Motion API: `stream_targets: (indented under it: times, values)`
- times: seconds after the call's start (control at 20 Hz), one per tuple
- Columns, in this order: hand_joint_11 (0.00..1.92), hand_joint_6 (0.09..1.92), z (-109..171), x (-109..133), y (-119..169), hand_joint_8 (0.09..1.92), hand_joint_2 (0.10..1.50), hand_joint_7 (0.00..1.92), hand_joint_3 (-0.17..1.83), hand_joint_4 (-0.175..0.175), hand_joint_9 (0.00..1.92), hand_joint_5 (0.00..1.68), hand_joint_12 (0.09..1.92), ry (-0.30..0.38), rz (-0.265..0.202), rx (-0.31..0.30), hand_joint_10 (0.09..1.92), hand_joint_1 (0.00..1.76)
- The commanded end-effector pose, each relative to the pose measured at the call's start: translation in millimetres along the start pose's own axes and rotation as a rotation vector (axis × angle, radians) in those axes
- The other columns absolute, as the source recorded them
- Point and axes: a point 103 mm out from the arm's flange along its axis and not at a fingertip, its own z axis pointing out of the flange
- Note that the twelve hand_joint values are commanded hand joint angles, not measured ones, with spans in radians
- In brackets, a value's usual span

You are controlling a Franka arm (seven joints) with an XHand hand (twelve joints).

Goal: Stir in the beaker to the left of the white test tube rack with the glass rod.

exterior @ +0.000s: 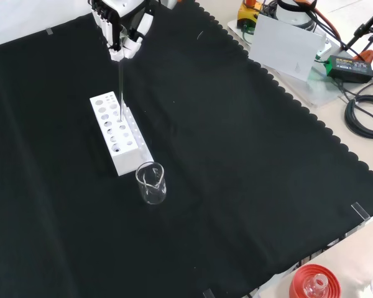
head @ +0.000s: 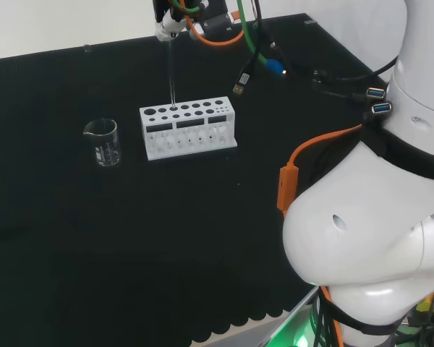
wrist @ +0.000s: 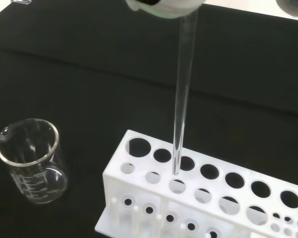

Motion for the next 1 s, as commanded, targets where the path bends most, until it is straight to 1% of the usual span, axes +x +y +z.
stream_targets:
  times: [0.05,0.3,0.55,1.0]
  values:
    - [1.58,0.09,-8,19,2,0.18,1.03,1.58,-0.17,-0.175,1.77,1.41,0.69,-0.009,-0.041,0.0,0.28,1.33]
    - [1.58,0.09,-12,31,2,0.18,1.03,1.58,-0.17,-0.175,1.77,1.41,0.69,-0.006,-0.07,-0.004,0.28,1.33]
    - [1.58,0.09,-20,53,3,0.19,1.03,1.57,-0.17,-0.175,1.77,1.41,0.69,-0.013,-0.107,-0.015,0.28,1.33]
    - [1.58,0.09,-28,98,15,0.2,1.03,1.57,-0.17,-0.175,1.77,1.41,0.69,-0.003,-0.208,-0.034,0.28,1.33]
